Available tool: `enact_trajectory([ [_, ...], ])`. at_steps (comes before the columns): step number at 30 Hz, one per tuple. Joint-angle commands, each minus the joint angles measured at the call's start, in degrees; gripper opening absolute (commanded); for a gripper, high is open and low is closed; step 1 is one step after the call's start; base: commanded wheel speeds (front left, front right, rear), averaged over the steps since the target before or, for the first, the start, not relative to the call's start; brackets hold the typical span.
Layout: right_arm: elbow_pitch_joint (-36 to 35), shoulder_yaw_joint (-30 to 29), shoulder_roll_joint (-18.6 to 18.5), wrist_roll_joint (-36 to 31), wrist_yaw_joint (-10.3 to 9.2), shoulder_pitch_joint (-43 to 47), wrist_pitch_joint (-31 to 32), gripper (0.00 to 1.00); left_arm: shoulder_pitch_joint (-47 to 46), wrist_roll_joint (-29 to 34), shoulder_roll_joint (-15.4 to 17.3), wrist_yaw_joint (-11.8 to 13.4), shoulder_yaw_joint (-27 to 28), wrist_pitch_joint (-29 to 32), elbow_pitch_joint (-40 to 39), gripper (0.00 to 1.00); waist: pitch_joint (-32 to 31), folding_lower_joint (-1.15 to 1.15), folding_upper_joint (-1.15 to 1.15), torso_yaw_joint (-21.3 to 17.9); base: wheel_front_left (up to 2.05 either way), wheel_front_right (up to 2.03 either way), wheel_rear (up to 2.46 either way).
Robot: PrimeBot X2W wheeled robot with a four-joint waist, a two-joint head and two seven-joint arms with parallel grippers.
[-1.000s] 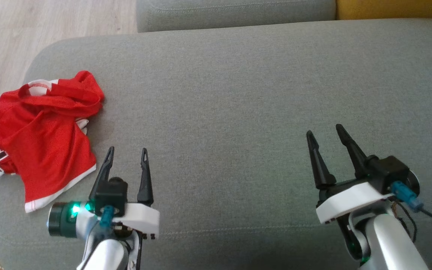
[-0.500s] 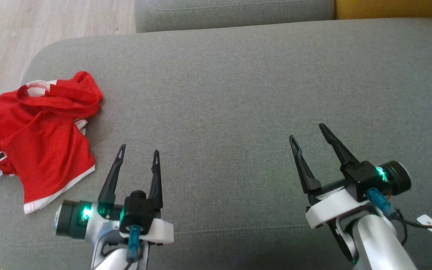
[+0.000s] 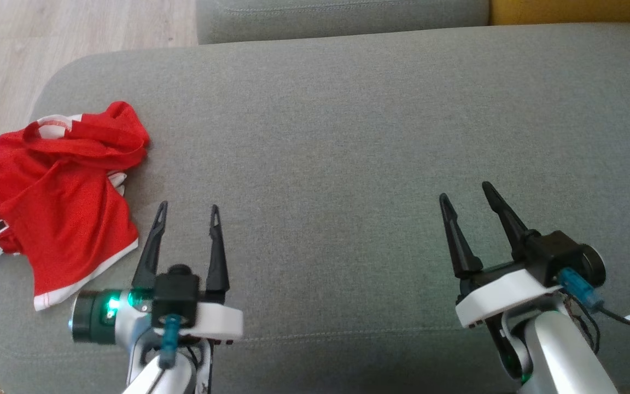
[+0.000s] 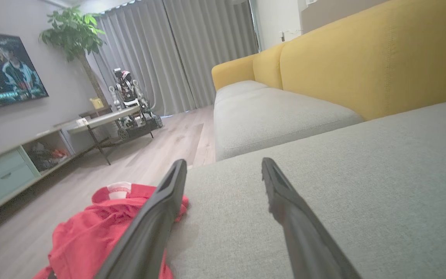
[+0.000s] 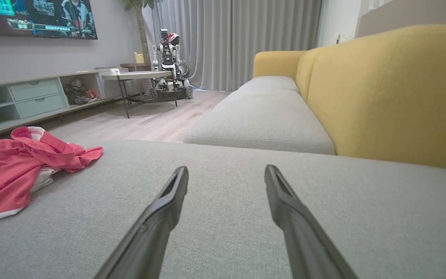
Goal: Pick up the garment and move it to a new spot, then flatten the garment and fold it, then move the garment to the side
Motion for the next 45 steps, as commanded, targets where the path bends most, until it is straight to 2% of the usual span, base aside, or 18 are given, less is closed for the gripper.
enact_trajectory([
  [1,-1.52,0.91,0.04,0.46,-0.01,-2.22,-0.52,1.00,-1.47,-0.58,0.20,-0.26,2.93,-0.70,-1.54,1.00,-0.03,0.00,0.00,0.02,0.00,0.00,0.00],
  [6,0.29,0.42,0.04,2.20,-0.01,-2.58,-0.52,1.00,0.67,-3.24,-3.35,-5.27,8.69,-0.70,-0.94,1.00,-0.14,0.00,0.00,0.06,0.00,0.00,0.00],
  [11,1.25,-0.41,0.04,2.13,-0.01,-2.61,-0.52,1.00,1.92,-2.68,-6.11,-10.65,12.69,-0.70,0.54,1.00,-0.04,0.00,0.00,0.18,0.00,0.00,0.00],
  [20,1.44,-0.91,0.04,2.71,-0.01,-2.92,-0.52,1.00,2.59,0.49,-9.30,-15.59,17.03,-0.70,2.82,1.00,0.16,0.00,0.00,0.21,0.00,0.00,0.00],
  [27,1.00,-1.01,0.04,2.79,-0.01,-2.80,-0.52,1.00,2.99,2.28,-10.63,-17.94,18.98,-0.70,3.16,1.00,0.06,0.00,0.00,0.09,0.00,0.00,0.00],
  [33,0.65,-0.87,0.04,2.72,-0.01,-2.52,-0.52,1.00,2.89,3.36,-11.52,-18.99,19.70,-0.70,3.34,1.00,0.01,0.00,0.00,1.22,0.00,0.00,0.00],
  [39,0.05,0.09,0.04,3.09,-0.01,-1.99,-0.52,1.00,3.16,2.95,-12.10,-19.15,21.00,-0.70,3.97,1.00,-0.30,0.00,0.00,3.92,0.00,0.00,0.00],
  [45,-0.20,1.39,0.04,3.36,-0.01,-1.07,-0.52,1.00,3.86,3.40,-12.46,-19.40,22.05,-0.70,3.36,1.00,-0.70,0.00,0.00,9.11,0.00,0.00,0.00],
])
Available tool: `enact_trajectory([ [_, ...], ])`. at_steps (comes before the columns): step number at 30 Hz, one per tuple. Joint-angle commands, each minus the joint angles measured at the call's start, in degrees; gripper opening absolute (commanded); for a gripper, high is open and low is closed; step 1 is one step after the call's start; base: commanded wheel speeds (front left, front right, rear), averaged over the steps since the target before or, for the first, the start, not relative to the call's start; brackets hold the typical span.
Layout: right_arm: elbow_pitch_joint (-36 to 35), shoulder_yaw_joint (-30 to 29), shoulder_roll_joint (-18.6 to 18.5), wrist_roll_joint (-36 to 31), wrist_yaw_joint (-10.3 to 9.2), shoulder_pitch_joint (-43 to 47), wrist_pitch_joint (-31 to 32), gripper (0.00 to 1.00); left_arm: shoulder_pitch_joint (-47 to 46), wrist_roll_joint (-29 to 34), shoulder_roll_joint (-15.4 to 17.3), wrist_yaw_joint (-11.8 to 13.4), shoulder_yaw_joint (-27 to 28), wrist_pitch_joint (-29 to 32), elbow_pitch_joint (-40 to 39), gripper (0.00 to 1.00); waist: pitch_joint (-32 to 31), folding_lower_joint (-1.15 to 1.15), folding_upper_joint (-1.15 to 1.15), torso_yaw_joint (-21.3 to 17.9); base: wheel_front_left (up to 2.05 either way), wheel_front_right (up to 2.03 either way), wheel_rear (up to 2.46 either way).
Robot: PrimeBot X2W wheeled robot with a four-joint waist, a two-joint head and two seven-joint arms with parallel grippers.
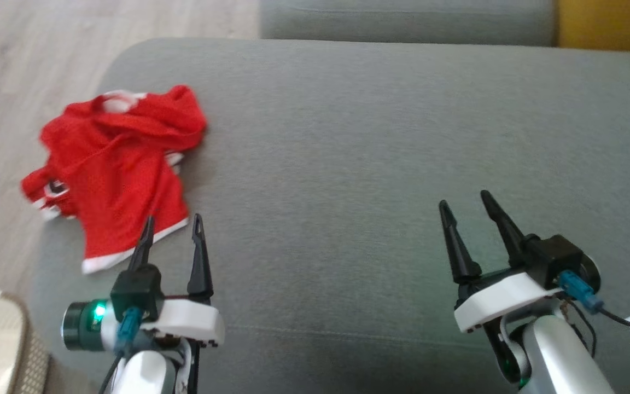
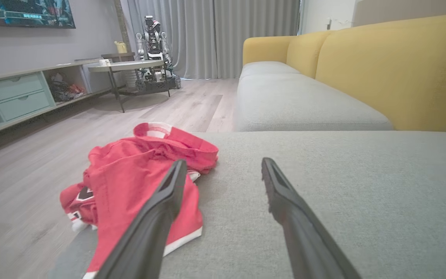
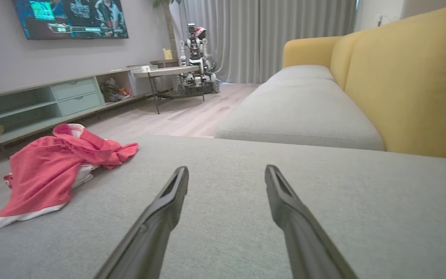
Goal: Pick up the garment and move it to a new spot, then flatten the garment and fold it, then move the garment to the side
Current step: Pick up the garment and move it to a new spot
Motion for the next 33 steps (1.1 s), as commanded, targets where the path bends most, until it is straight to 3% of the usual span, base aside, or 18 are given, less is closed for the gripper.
enact_trajectory([
  [1,-2.27,1.52,0.04,0.41,-0.01,-1.21,-0.52,1.00,-0.82,0.30,-0.01,0.02,2.18,-0.70,-2.07,1.00,-0.32,0.00,0.00,2.26,0.00,0.00,0.00],
  [19,-2.18,5.12,0.04,2.52,-0.01,1.19,-0.52,1.00,3.54,1.70,-0.22,-1.37,4.82,-0.70,-5.00,1.00,-3.60,0.00,0.00,16.17,0.00,0.00,0.00],
  [33,-2.35,6.34,0.04,2.77,-0.01,1.46,-0.52,1.00,4.15,0.89,-0.36,-1.46,6.67,-0.70,-6.39,1.00,-2.86,0.00,0.00,19.15,0.00,0.00,0.00],
])
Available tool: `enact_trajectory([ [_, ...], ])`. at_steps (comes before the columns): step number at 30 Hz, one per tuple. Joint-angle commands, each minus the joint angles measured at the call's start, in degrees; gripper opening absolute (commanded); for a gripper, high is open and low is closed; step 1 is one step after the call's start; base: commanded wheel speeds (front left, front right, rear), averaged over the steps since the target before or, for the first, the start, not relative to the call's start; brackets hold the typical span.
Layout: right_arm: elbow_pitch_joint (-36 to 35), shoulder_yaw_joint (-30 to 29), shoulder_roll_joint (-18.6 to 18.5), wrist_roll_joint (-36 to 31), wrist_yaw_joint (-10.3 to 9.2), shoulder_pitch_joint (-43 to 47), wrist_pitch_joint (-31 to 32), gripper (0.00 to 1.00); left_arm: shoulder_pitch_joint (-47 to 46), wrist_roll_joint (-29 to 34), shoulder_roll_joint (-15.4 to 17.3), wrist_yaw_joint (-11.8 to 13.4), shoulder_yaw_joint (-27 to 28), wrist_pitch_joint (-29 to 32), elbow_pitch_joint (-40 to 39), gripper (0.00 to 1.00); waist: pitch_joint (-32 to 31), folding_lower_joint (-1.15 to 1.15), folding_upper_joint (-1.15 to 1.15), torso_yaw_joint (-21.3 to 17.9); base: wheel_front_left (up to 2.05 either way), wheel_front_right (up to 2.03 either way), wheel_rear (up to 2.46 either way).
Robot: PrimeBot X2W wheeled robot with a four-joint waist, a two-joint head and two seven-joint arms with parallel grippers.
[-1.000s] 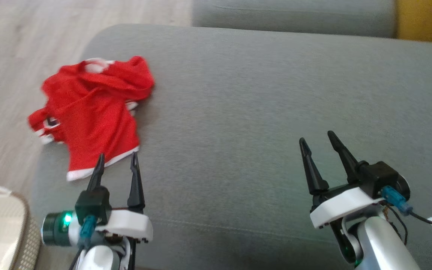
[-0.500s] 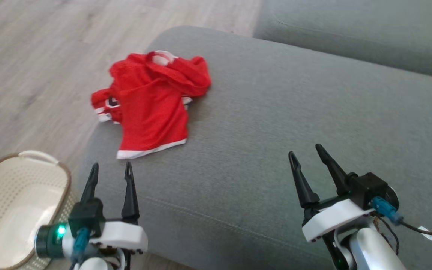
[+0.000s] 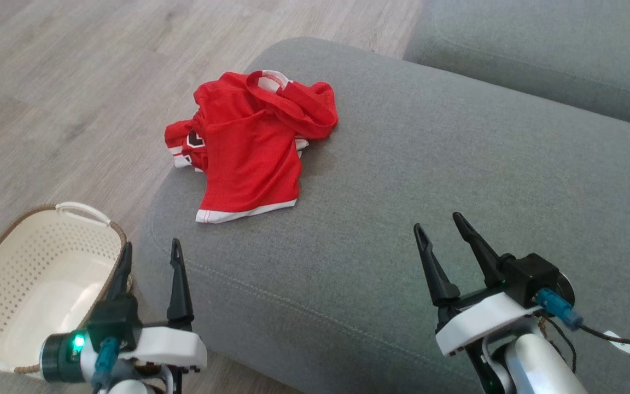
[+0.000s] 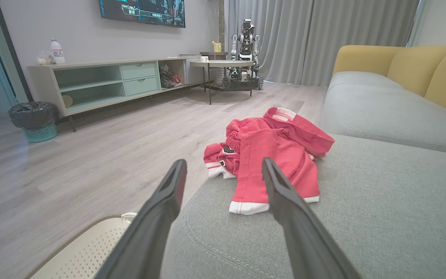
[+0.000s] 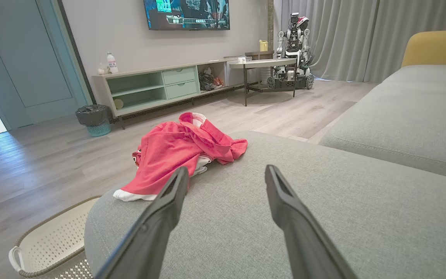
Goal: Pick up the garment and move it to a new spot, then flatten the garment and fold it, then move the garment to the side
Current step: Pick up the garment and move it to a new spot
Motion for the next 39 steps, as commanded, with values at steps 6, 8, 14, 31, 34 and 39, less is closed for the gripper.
enact_trajectory([
  [6,-1.84,1.19,0.03,-0.91,-0.01,-1.49,-0.52,1.00,-2.79,-2.48,-0.38,-0.80,3.05,-0.70,-2.27,1.00,1.81,0.00,0.00,-1.06,0.00,0.00,0.00],
  [8,-2.10,0.91,0.03,-1.24,-0.01,-1.85,-0.52,1.00,-3.11,-5.21,-0.40,-1.71,4.10,-0.70,-2.63,1.00,2.70,0.00,0.00,-1.51,0.00,0.00,0.00],
  [14,-2.88,0.14,0.03,-3.80,-0.01,-3.67,-0.52,1.00,-6.35,-8.26,-0.41,-6.09,7.33,-0.70,-1.90,1.00,7.19,0.00,0.00,-3.76,0.00,0.00,0.00],
  [31,-7.47,-3.54,0.03,-10.59,-0.01,-8.85,-0.52,1.00,-36.11,-12.71,8.93,-16.67,13.19,6.44,20.42,1.00,21.77,0.00,0.00,-10.10,0.00,0.00,0.00],
  [34,-8.14,-3.48,-0.02,-11.45,-0.01,-9.28,-0.52,1.00,-41.57,-13.11,11.36,-17.62,12.50,10.07,26.58,1.00,23.21,0.00,0.00,-11.05,0.00,0.00,0.00],
  [39,-8.99,-3.23,-0.39,-12.06,-0.01,-9.81,-0.52,1.00,-49.00,-13.46,14.37,-18.55,11.24,13.40,36.27,1.00,24.89,0.00,0.00,-12.68,0.00,0.00,0.00],
])
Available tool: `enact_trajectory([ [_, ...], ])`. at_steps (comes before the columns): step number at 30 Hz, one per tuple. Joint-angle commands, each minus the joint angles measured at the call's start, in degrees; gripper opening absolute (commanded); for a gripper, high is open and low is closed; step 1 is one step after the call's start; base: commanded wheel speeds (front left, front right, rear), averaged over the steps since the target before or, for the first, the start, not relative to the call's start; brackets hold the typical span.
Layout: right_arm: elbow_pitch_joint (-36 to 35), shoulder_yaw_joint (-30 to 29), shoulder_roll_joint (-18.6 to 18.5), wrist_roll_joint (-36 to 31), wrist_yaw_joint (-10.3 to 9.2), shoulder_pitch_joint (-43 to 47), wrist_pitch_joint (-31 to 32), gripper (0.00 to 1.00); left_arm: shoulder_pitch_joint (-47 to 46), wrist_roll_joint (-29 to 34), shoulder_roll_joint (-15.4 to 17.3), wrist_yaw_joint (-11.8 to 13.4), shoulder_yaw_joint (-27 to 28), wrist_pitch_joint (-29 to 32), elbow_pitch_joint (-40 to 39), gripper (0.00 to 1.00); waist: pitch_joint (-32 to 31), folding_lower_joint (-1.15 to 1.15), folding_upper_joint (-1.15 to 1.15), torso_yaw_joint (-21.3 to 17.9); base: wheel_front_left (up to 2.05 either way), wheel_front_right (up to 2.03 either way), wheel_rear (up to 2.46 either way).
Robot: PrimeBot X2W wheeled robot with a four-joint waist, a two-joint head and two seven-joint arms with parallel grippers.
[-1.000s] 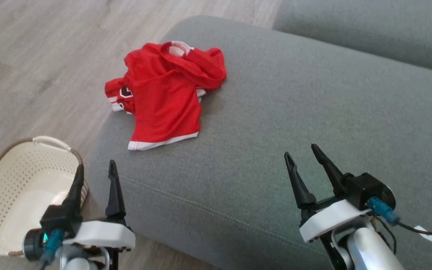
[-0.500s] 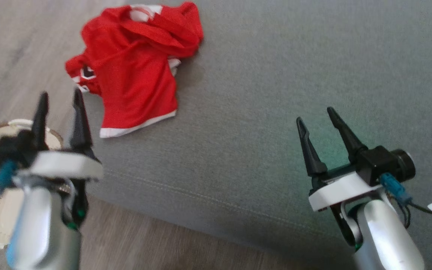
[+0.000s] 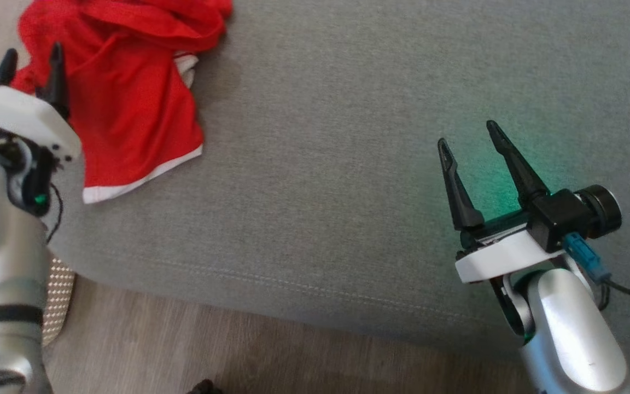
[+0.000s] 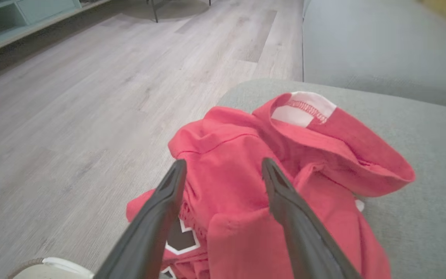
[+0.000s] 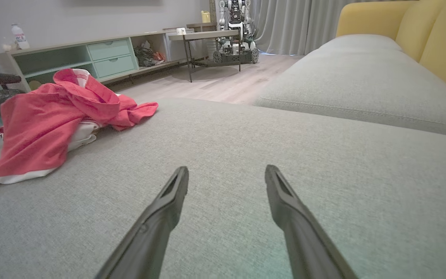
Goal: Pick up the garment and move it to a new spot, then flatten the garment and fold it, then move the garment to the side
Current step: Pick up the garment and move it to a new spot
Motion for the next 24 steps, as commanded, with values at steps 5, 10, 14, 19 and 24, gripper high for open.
enact_trajectory([
  [5,-2.84,1.48,-0.02,-0.49,-0.01,-1.35,-0.51,1.00,-7.68,-0.05,5.27,-0.72,-0.20,1.38,5.56,1.00,2.15,-0.02,0.00,-1.84,0.00,0.00,0.00],
  [10,-3.28,1.81,0.02,-0.48,-0.01,-1.64,-0.51,1.00,-11.46,0.28,6.66,-0.77,-1.03,1.49,11.59,1.00,3.23,-0.02,0.00,-3.04,0.00,0.00,0.00],
  [14,-3.26,1.95,0.06,-0.50,-0.01,-1.72,-0.51,1.00,-12.75,0.55,7.10,-0.73,-1.51,1.14,14.69,1.00,3.34,-0.02,0.00,-3.72,0.00,0.00,0.00],
  [19,-3.42,1.97,0.15,-0.41,-0.01,-2.21,-0.51,1.00,-14.58,0.28,7.52,-0.82,-2.03,1.35,19.25,0.00,3.64,-0.02,0.00,-4.38,0.00,0.00,0.00],
  [24,-3.44,1.37,0.20,-0.58,-0.01,-1.82,-0.51,1.00,-16.09,0.44,7.71,-0.56,-2.58,-2.95,20.73,0.00,3.50,-0.02,0.00,-4.05,0.00,0.00,0.00],
])
